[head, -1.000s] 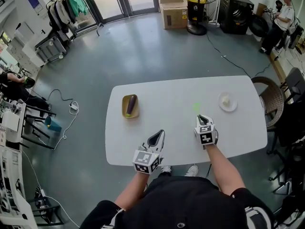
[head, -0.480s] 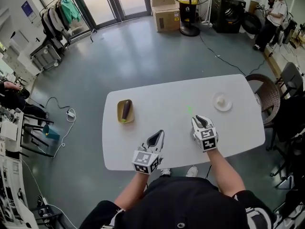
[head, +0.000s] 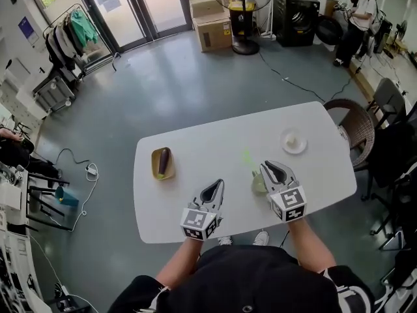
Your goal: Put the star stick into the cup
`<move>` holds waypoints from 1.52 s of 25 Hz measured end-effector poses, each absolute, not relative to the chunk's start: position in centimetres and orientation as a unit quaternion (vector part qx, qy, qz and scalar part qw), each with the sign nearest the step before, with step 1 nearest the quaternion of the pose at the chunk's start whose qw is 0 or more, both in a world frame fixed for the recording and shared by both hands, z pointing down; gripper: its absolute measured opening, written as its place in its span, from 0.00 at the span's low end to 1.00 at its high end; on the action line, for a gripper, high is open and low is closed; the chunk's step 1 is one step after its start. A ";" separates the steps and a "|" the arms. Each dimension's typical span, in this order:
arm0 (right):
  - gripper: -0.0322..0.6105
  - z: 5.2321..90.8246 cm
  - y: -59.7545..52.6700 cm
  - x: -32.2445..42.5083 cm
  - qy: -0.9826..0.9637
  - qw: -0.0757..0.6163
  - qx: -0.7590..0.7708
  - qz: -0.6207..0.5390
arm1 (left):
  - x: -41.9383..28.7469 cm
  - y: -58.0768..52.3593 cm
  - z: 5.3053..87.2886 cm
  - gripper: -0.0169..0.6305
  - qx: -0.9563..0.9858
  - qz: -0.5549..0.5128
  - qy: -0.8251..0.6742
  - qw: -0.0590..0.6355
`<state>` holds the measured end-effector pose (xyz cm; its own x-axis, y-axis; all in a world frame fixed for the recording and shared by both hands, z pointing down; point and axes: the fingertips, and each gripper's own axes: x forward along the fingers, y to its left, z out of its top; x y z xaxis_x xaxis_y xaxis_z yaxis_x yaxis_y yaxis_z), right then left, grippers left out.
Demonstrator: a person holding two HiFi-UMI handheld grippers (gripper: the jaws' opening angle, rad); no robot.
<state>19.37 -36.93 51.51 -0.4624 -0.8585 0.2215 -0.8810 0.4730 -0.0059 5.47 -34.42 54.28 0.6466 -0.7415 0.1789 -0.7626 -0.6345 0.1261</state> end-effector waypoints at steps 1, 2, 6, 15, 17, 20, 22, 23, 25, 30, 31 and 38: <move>0.14 50.8 -36.6 19.7 -0.854 0.085 0.511 0.054 | 5.8 -34.5 54.2 0.04 0.904 0.055 -0.415 0.093; 0.13 50.1 -36.3 19.9 -0.855 0.076 0.512 0.047 | 6.0 -34.6 54.1 0.04 0.905 0.055 -0.413 0.091; 0.08 47.9 -35.0 20.9 -0.854 0.053 0.516 0.029 | 7.0 -34.8 53.7 0.04 0.910 0.054 -0.402 0.087; 0.06 47.8 -33.3 23.6 -0.830 0.052 0.554 0.026 | 8.5 -34.8 53.2 0.04 0.918 0.052 -0.385 0.084; 0.05 47.8 -33.0 23.8 -0.830 0.052 0.554 0.021 | 9.0 -34.9 53.0 0.04 0.919 0.051 -0.382 0.080; 0.05 47.7 -32.6 24.1 -0.832 0.052 0.552 0.013 | 9.8 -34.8 52.7 0.04 0.920 0.048 -0.380 0.078; 0.05 47.8 -32.3 24.2 -0.832 0.053 0.552 0.012 | 10.1 -34.7 52.7 0.04 0.921 0.047 -0.379 0.077; 0.05 47.9 -32.3 24.1 -0.832 0.053 0.552 0.011 | 10.1 -34.6 52.7 0.04 0.921 0.047 -0.379 0.076; 0.05 48.1 -32.1 24.1 -0.833 0.054 0.551 0.011 | 10.1 -34.4 52.8 0.04 0.921 0.047 -0.379 0.077; 0.05 48.3 -31.8 24.3 -0.832 0.055 0.552 0.013 | 10.0 -34.0 53.1 0.04 0.920 0.052 -0.380 0.080; 0.05 48.3 -31.7 24.3 -0.832 0.054 0.553 0.014 | 10.0 -33.9 53.1 0.04 0.920 0.052 -0.380 0.080; 0.05 48.6 -31.6 24.5 -0.832 0.052 0.552 0.017 | 10.0 -33.7 53.2 0.04 0.919 0.054 -0.383 0.079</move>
